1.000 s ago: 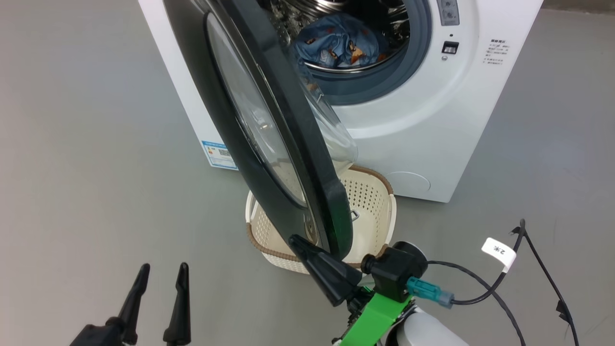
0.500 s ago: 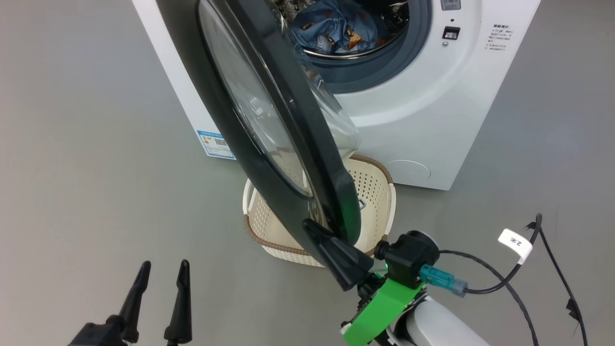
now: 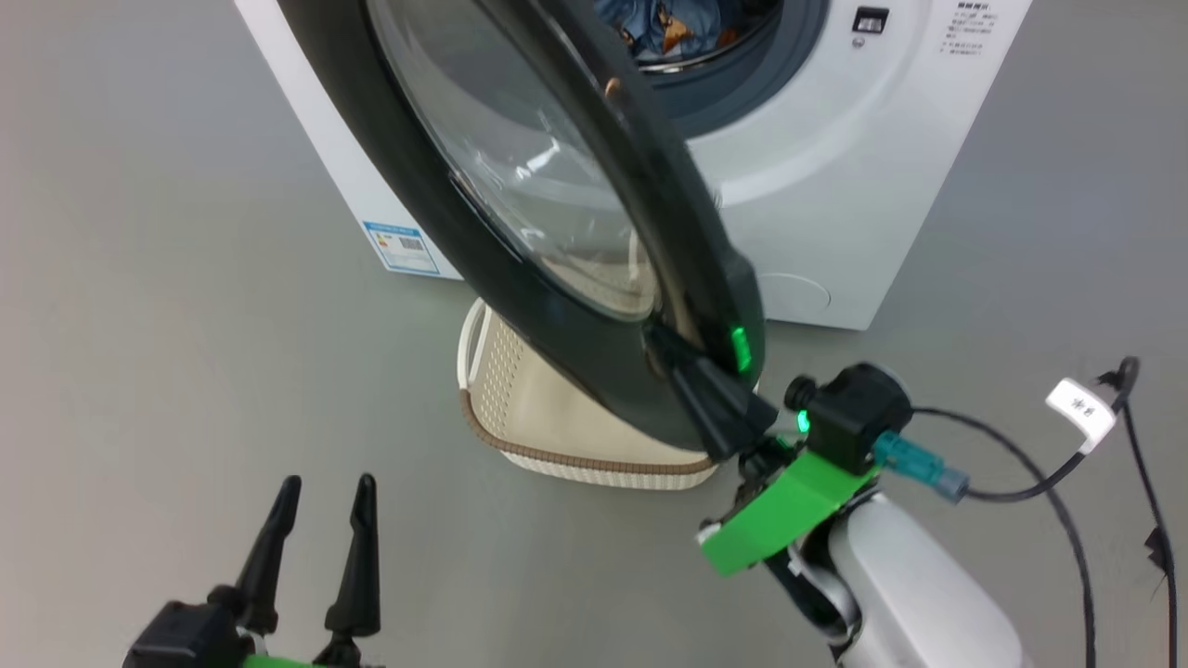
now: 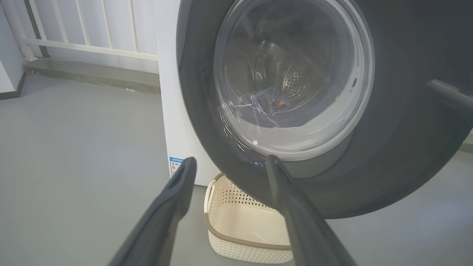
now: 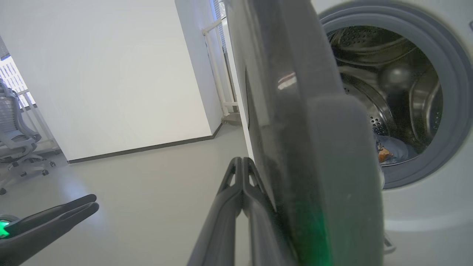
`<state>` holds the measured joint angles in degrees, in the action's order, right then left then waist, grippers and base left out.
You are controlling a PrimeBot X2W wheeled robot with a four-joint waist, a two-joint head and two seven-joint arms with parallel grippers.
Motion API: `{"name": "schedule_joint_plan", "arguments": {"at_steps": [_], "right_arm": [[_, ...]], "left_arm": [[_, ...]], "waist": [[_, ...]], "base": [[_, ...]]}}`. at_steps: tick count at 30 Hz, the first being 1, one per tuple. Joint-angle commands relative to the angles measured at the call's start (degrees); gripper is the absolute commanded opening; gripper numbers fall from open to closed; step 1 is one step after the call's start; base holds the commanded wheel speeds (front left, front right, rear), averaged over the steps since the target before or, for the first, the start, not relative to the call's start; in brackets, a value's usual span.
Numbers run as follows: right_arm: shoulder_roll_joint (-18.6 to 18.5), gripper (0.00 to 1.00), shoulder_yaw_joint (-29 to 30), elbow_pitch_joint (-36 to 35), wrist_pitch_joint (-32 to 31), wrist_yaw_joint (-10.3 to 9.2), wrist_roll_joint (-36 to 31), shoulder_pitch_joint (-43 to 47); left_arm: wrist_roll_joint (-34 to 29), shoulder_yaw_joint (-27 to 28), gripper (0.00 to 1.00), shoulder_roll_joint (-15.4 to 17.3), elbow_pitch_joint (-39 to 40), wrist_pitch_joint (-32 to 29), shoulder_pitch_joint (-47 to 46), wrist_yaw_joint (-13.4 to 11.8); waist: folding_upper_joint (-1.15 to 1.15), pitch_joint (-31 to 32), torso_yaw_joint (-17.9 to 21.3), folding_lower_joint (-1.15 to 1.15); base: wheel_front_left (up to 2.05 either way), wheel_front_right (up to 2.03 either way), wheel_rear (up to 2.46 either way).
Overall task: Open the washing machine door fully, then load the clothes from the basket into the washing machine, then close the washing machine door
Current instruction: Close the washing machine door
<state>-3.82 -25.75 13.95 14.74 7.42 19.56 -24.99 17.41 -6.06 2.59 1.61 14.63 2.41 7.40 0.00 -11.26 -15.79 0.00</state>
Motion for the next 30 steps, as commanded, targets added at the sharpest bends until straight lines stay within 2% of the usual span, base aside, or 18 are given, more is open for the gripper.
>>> {"name": "schedule_joint_plan", "arguments": {"at_steps": [1, 19, 30], "right_arm": [[0.93, 0.00, -0.11, -1.50, 0.26, 0.07, -0.78, -1.63], [-3.32, 0.00, 7.26, -3.29, 0.26, 0.07, -2.75, -12.75], [-7.75, 0.00, 10.57, -2.30, 0.26, 0.07, -4.05, -21.12]], "left_arm": [[0.46, 1.73, 1.00, 0.30, 1.89, 0.37, -2.41, 0.09], [1.78, 0.50, 1.00, 0.30, 4.23, 0.37, -6.62, 0.09], [3.55, -4.22, 1.00, 0.29, 6.91, 0.37, -8.40, 0.09]], "waist": [[0.00, -1.12, 0.19, 0.00], [0.00, -11.32, 1.55, 0.00], [0.00, -16.64, -0.65, 0.00]], "base": [[0.00, 0.00, 0.00], [0.00, 0.00, 0.00], [0.00, 0.00, 0.00]]}}
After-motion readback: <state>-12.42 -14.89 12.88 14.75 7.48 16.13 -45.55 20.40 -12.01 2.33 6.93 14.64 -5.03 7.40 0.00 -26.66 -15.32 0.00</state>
